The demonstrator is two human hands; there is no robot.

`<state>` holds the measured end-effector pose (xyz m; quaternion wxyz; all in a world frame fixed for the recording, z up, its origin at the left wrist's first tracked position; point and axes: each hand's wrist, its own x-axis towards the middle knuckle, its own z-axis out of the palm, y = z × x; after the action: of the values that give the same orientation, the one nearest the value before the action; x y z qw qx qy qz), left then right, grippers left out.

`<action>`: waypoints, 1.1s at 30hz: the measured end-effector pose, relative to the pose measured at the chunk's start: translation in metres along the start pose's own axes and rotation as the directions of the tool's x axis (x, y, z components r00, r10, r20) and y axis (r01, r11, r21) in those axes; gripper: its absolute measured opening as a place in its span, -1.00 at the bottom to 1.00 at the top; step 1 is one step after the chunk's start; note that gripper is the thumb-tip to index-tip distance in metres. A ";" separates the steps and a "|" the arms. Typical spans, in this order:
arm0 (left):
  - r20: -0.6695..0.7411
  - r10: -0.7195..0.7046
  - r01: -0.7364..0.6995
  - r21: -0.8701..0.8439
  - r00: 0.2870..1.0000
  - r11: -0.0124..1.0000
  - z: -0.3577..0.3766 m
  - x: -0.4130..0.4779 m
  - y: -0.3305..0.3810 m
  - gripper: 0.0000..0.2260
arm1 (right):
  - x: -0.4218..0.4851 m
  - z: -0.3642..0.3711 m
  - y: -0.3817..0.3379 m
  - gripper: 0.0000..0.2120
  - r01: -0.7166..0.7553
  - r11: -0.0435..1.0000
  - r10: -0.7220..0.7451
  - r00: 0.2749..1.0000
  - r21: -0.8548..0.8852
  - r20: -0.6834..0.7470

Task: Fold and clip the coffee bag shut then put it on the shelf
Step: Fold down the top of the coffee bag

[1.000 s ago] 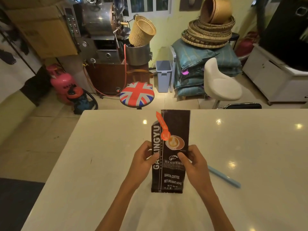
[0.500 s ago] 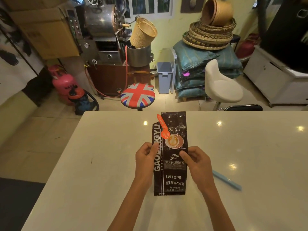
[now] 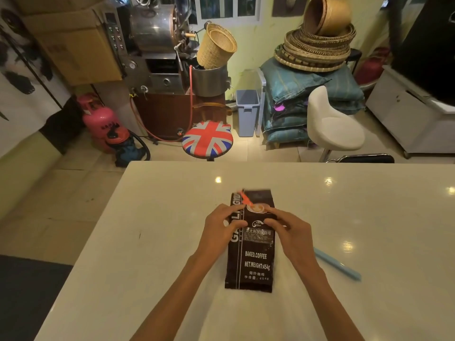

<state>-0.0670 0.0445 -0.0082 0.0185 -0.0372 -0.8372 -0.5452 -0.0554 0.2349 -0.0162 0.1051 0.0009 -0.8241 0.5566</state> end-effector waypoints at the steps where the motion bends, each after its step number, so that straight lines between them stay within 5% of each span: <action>1: -0.021 0.028 -0.026 0.063 0.999 0.998 0.001 0.001 -0.001 -0.76 | 0.002 -0.002 0.002 -0.77 0.024 0.999 -0.024 1.000 -0.040 -0.010; 4: -0.099 -0.001 0.009 0.080 0.995 0.997 0.002 0.009 -0.001 -0.94 | 0.009 -0.005 0.006 -0.89 0.035 0.993 -0.042 0.998 -0.115 -0.051; 6: -0.065 -0.105 0.097 -0.113 0.992 0.989 0.002 0.011 0.005 -0.91 | 0.014 -0.005 0.005 -0.94 0.003 0.993 -0.015 0.994 -0.117 -0.104; 9: -0.007 -0.169 0.157 -0.339 0.986 0.927 0.012 0.005 0.021 -0.93 | 0.009 0.005 -0.006 -0.92 -0.161 0.969 0.181 0.979 0.187 -0.096; 12: -0.176 -0.200 0.128 -0.354 0.964 0.927 0.030 -0.004 0.028 -0.88 | -0.003 0.021 -0.018 -0.75 -0.336 0.861 0.364 0.931 0.383 -0.002; 17: -0.301 -0.279 0.140 -0.410 0.912 0.901 0.043 -0.015 0.019 -0.81 | -0.010 0.040 -0.016 -0.69 -0.217 0.967 0.236 0.960 0.131 -0.148; 22: -0.385 -0.227 0.164 -0.189 0.894 0.968 0.048 -0.016 0.010 -0.64 | -0.011 0.057 -0.020 -0.64 -0.196 0.964 0.245 0.919 0.182 -0.309; 25: -0.445 -0.204 0.142 -0.170 0.872 0.975 0.042 -0.006 0.011 -0.66 | -0.012 0.057 -0.020 -0.61 -0.228 0.948 0.281 0.928 0.224 -0.246; 28: -0.495 -0.223 0.125 -0.223 0.840 0.967 0.039 -0.002 0.014 -0.64 | -0.020 0.057 -0.015 -0.63 -0.188 0.982 0.180 0.969 -0.032 -0.166; 33: -0.371 -0.295 0.140 -0.390 0.881 0.910 0.039 -0.005 0.020 -0.66 | -0.009 0.046 -0.015 -0.51 -0.200 0.980 0.198 0.948 0.020 -0.247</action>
<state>-0.0603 0.0876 -0.0065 0.1297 0.1746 -0.7006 -0.6796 -0.0526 0.1855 -0.0207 0.1506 -0.1520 -0.8018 0.5580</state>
